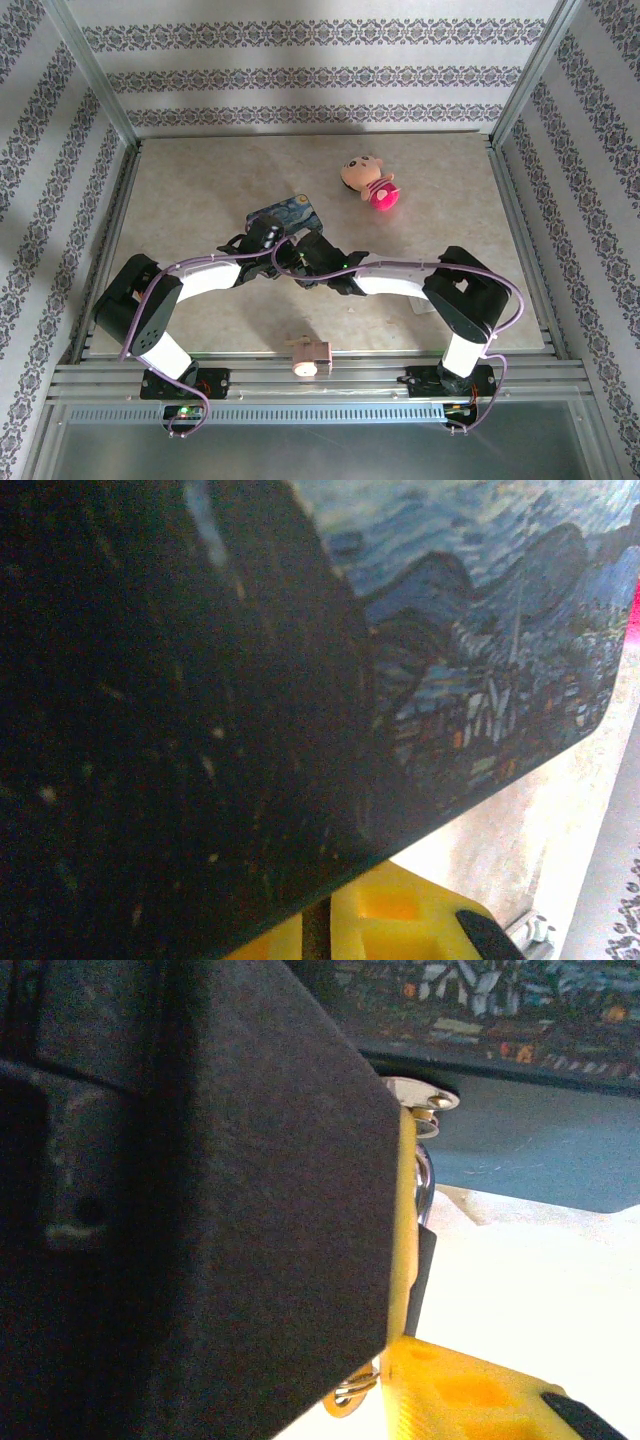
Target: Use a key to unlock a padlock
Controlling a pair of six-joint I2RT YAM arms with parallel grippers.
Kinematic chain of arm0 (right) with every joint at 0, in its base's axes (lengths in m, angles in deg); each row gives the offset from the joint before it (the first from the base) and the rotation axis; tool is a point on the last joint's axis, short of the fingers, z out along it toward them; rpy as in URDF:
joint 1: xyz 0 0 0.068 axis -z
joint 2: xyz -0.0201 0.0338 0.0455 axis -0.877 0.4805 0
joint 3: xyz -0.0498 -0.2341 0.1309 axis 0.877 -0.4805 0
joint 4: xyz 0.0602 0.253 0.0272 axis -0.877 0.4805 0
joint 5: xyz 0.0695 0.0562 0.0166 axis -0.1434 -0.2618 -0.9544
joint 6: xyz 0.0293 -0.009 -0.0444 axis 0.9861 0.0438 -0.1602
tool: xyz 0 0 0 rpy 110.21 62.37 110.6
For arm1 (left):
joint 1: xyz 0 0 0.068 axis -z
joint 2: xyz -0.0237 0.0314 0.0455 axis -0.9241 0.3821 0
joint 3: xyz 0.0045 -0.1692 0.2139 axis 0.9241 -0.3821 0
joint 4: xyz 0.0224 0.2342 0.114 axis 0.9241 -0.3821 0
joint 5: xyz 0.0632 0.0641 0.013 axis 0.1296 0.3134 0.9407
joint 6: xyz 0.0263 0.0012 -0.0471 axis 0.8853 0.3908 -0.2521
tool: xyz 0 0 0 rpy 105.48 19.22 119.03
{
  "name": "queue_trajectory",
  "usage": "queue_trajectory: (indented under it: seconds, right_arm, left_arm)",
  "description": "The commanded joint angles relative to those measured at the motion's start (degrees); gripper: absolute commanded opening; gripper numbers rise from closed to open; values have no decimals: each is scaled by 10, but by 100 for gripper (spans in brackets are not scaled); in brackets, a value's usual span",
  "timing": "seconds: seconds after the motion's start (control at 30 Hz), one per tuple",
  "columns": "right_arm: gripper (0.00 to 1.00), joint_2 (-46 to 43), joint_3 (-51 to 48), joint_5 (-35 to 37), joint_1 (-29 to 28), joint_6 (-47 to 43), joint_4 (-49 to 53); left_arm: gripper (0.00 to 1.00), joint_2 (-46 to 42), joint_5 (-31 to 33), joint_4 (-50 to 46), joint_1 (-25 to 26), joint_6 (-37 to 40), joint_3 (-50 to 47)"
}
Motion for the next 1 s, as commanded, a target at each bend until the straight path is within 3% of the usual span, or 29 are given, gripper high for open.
queue_trajectory:
  seconds: [0.0, 0.17, 0.27, 0.4, 0.73, 0.97]
  right_arm:
    - [36, 18, 25, 31, -4, -23, 11]
    - [36, 30, 42, 53, -4, -52, 31]
    - [44, 38, 50, 67, -5, -67, 41]
    - [43, 51, 60, 81, -6, -82, 52]
    - [19, 58, 70, 68, 1, -93, 52]
    - [5, 45, 58, -66, 48, -72, 28]
  left_arm:
    - [0, 1, -24, -27, -1, 10, 17]
    - [0, -3, -30, -28, -1, 12, 16]
    - [0, -5, -34, -29, -1, 13, 16]
    - [0, -3, -39, -26, -1, 13, 18]
    - [0, -2, -56, -24, -1, 16, 19]
    - [0, -6, -65, -26, -1, 19, 16]
